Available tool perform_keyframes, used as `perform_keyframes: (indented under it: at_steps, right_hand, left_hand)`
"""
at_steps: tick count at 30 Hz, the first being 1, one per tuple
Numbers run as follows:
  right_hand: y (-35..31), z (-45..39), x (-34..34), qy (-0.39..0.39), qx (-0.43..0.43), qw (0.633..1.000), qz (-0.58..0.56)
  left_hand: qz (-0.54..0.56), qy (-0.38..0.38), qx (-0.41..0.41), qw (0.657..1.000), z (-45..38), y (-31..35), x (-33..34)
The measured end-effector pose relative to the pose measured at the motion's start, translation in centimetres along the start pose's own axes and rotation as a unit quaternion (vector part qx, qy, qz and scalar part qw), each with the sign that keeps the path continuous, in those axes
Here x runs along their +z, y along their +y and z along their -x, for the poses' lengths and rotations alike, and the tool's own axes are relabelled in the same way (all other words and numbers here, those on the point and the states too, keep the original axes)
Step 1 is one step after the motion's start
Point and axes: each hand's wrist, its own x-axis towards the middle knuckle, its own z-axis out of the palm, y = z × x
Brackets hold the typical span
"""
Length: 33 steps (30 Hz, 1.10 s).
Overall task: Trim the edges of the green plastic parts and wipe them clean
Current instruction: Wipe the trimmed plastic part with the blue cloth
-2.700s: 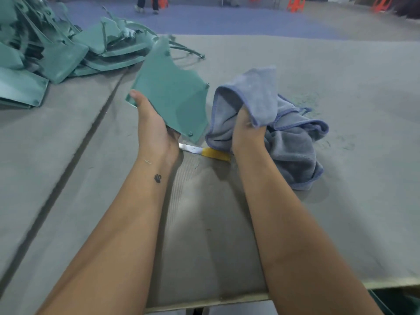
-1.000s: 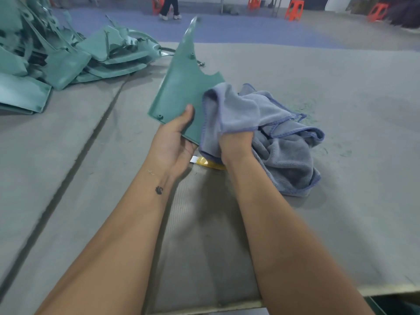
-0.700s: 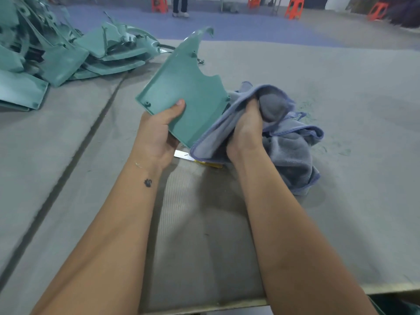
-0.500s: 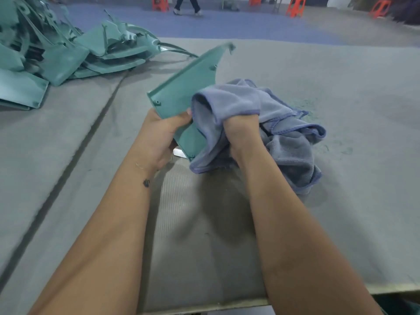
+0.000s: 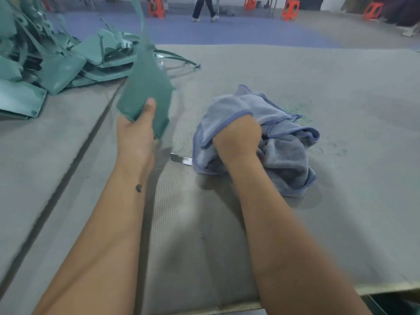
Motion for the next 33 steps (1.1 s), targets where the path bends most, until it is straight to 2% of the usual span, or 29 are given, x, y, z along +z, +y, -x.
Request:
perform_keyframes:
  at_steps: [1, 2, 5, 6, 7, 8, 10, 13, 14, 16, 18, 19, 21, 24, 26, 28, 29, 31, 33]
  right_hand:
    - [0.0, 0.3, 0.8, -0.047, 0.021, 0.998, 0.023]
    - [-0.3, 0.7, 1.1, -0.042, 0.044, 0.998, 0.032]
    - [-0.1, -0.3, 2.0, -0.083, -0.158, 0.984, -0.005]
    - [0.6, -0.4, 1.5, -0.127, -0.165, 0.977, -0.045]
    - [1.0, -0.2, 0.5, -0.184, -0.124, 0.963, -0.152]
    - [1.5, -0.2, -0.5, -0.239, -0.108, 0.941, -0.213]
    - [3.5, -1.0, -2.7, -0.255, -0.101, 0.906, -0.323]
    - [5.1, -1.7, -4.7, -0.21, -0.053, 0.908, -0.358]
    - [5.4, -2.2, -5.0, -0.18, -0.044, 0.897, -0.402]
    - [5.4, -2.7, -5.0, -0.124, -0.03, 0.865, -0.485]
    - [5.4, -3.3, -4.1, -0.05, -0.026, 0.868, -0.493]
    - [5.3, -3.4, -3.6, -0.02, -0.032, 0.873, -0.486]
    - [5.2, -3.7, -2.6, 0.02, -0.035, 0.874, -0.485]
    - [5.3, -3.8, -1.7, 0.04, -0.017, 0.858, -0.512]
    - [5.4, -3.8, -1.2, 0.055, -0.016, 0.859, -0.508]
    - [5.5, -3.7, -0.8, 0.061, -0.024, 0.872, -0.485]
    - [5.4, -3.6, -0.8, 0.061, -0.025, 0.879, -0.473]
    - [5.2, -3.1, -0.9, 0.059, -0.03, 0.884, -0.463]
    - [5.3, -2.4, -1.3, 0.063, -0.033, 0.879, -0.471]
  left_hand:
    - [-0.06, -0.011, 0.048, 0.997, 0.2, -0.1, 0.1]
    - [-0.114, -0.044, 0.092, 0.988, 0.6, -0.3, 0.5]
    - [-0.231, -0.216, 0.178, 0.932, 2.5, -1.4, 1.9]
    - [-0.259, -0.267, 0.201, 0.906, 3.0, -1.7, 2.2]
    - [-0.278, -0.301, 0.213, 0.887, 3.2, -2.0, 2.3]
    - [-0.296, -0.315, 0.212, 0.877, 3.1, -2.0, 2.3]
    - [-0.354, -0.308, 0.21, 0.858, 2.5, -2.1, 1.8]
    - [-0.455, -0.286, 0.221, 0.814, 1.5, -2.4, 0.8]
    - [-0.472, -0.283, 0.223, 0.805, 1.3, -2.4, 0.6]
    - [-0.486, -0.283, 0.24, 0.791, 1.0, -2.2, 0.2]
    - [-0.486, -0.273, 0.267, 0.786, 1.0, -2.1, 0.2]
    - [-0.479, -0.253, 0.274, 0.795, 1.1, -2.0, 0.4]
    - [-0.433, -0.176, 0.235, 0.852, 1.3, -2.1, 0.7]
    - [-0.292, -0.028, 0.086, 0.952, 0.6, -2.1, 0.1]
    - [-0.168, 0.014, -0.028, 0.985, 0.1, -1.9, -0.2]
    - [-0.065, 0.001, -0.106, 0.992, 0.1, -1.9, 0.1]
    - [-0.05, -0.018, -0.123, 0.991, 0.3, -1.8, 0.5]
    - [-0.098, -0.066, -0.126, 0.985, 0.9, -1.6, 1.3]
    - [-0.158, -0.098, -0.095, 0.978, 1.4, -1.4, 1.9]
